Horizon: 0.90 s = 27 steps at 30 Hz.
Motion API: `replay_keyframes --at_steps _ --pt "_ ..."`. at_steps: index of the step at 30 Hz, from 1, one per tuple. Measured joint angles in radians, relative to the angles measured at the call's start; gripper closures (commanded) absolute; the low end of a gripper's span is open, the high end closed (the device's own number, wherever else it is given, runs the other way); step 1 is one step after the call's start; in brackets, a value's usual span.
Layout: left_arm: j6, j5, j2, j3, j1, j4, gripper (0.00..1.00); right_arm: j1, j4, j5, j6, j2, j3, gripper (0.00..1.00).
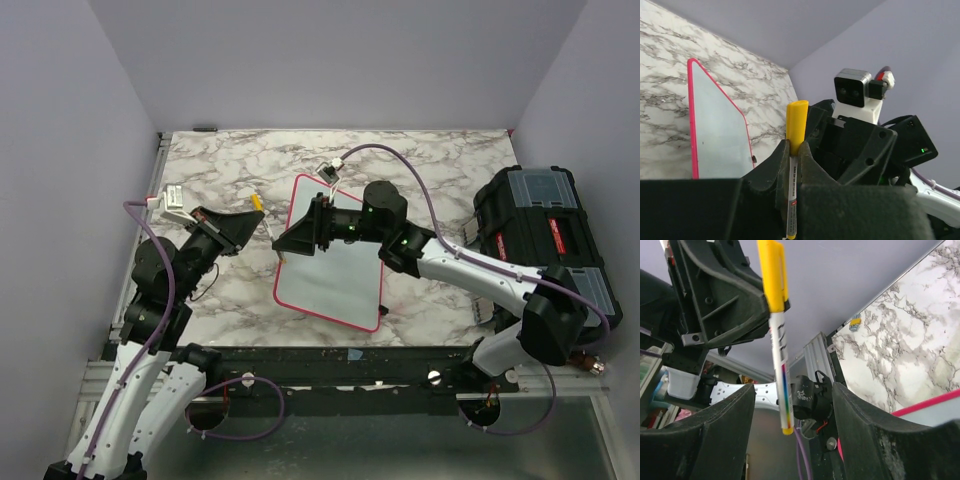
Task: Write a sentence on the whiteboard
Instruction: Pass from the left arm to the right
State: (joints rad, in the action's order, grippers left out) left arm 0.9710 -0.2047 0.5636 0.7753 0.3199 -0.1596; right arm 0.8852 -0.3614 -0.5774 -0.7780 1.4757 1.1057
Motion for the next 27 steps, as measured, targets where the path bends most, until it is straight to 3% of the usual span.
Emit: replay_keyframes --at_steps 6,11,13,15,18,20,22,27 --pt "0.031 -0.025 -0.02 -0.031 0.0 0.066 1.0 0.007 -0.08 -0.006 -0.046 0.042 0.006 0.51" --pt "0.056 -0.025 -0.042 -0.069 0.0 0.116 1.0 0.02 -0.126 -0.016 -0.077 0.054 0.006 0.97" --pt "0.069 -0.025 -0.053 -0.089 0.0 0.143 1.0 0.024 -0.14 -0.021 -0.084 0.053 0.007 0.99" --pt "0.077 -0.025 -0.066 -0.106 0.0 0.164 0.85 0.026 -0.137 -0.019 -0.085 0.051 0.008 1.0" --pt "0.067 -0.033 -0.072 -0.109 0.0 0.166 0.46 0.026 -0.108 -0.012 -0.069 0.036 0.008 0.99" --pt "0.049 -0.045 -0.072 -0.106 0.0 0.164 0.3 0.026 -0.071 0.0 -0.05 0.016 0.008 0.99" --pt "0.019 -0.06 -0.072 -0.096 0.0 0.144 0.22 0.026 -0.019 0.015 -0.021 -0.008 0.015 0.99" --pt "-0.082 -0.107 -0.061 -0.011 0.0 0.025 0.21 0.026 0.134 0.076 0.089 -0.087 0.021 0.99"
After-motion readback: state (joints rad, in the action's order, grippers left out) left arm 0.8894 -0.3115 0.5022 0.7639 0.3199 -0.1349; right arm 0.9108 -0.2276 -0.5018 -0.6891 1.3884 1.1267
